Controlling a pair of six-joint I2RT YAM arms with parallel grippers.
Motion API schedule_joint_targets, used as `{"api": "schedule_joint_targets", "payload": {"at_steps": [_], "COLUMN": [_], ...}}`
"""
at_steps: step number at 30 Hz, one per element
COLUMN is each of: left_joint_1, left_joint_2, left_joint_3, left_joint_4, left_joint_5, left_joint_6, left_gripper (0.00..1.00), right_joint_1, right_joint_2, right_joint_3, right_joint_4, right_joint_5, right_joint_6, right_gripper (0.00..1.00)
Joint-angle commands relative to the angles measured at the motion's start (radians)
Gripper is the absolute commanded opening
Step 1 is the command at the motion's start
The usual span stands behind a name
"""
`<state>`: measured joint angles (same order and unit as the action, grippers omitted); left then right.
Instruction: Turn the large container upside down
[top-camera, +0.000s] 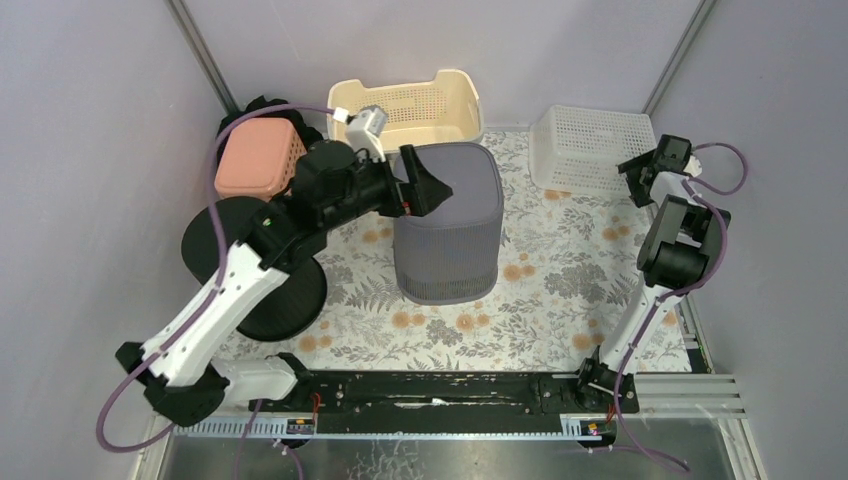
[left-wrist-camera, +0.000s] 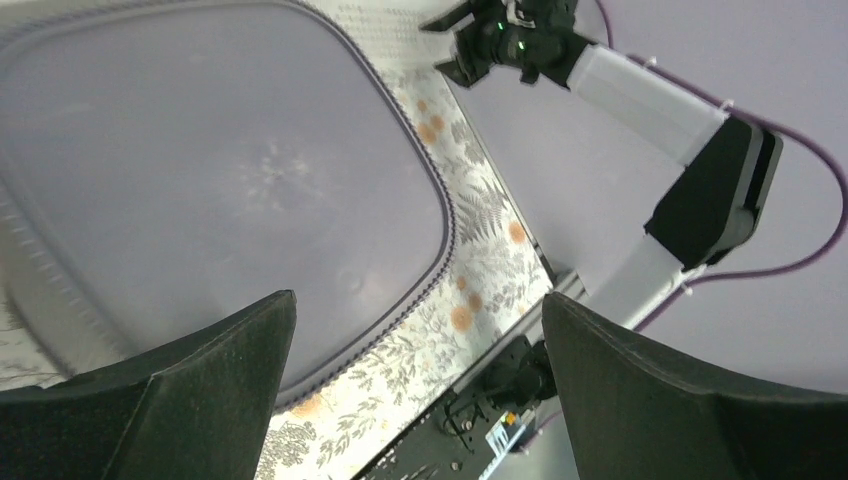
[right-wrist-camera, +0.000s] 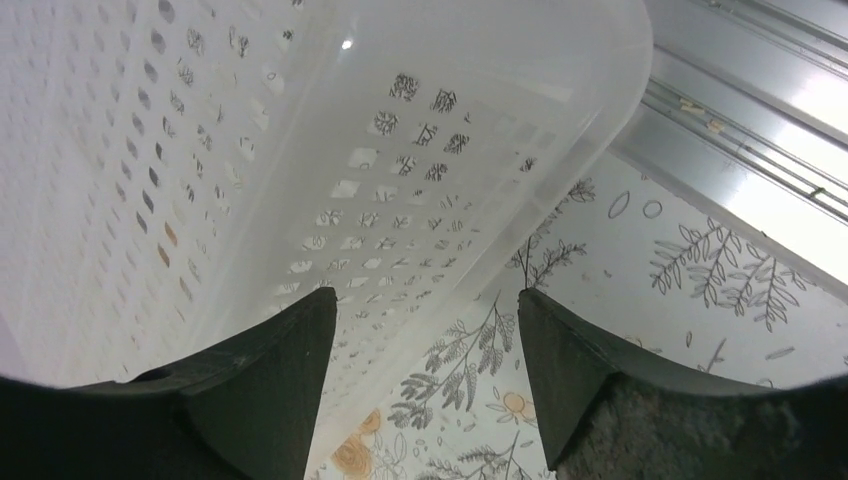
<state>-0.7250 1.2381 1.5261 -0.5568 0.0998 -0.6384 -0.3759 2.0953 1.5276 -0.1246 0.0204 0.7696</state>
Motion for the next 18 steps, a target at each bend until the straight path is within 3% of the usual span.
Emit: {"api": "schedule_joint_targets", "payload": {"at_steps": [1, 10, 18], "left_joint_1": [-0.001, 0.029, 0.078], "left_joint_2": [-0.119, -0.3, -0.24], "left_joint_3": [-0.032, -0.307, -0.469], "left_joint_4": [-0.094, -0.092, -0.106], "left_joint_5": [-0.226, -0.482, -0.62], "left_joint_6": [-0.009, -0.126, -0.191], "left_gripper": [1.0, 1.0, 1.0], "right_joint_1": [0.02, 0.026, 0.062], "right_joint_2": [-0.165, -0.739, -1.145], "right_joint_3": [-0.079, -0.371, -0.507], "right_joint_4": [0.133, 0.044, -0.1], "right_joint_5": [-0.072, -0.323, -0.559], "right_joint_6": [-0.008, -0.11, -0.133], "right_gripper": [0.76, 0.84, 0.87]}}
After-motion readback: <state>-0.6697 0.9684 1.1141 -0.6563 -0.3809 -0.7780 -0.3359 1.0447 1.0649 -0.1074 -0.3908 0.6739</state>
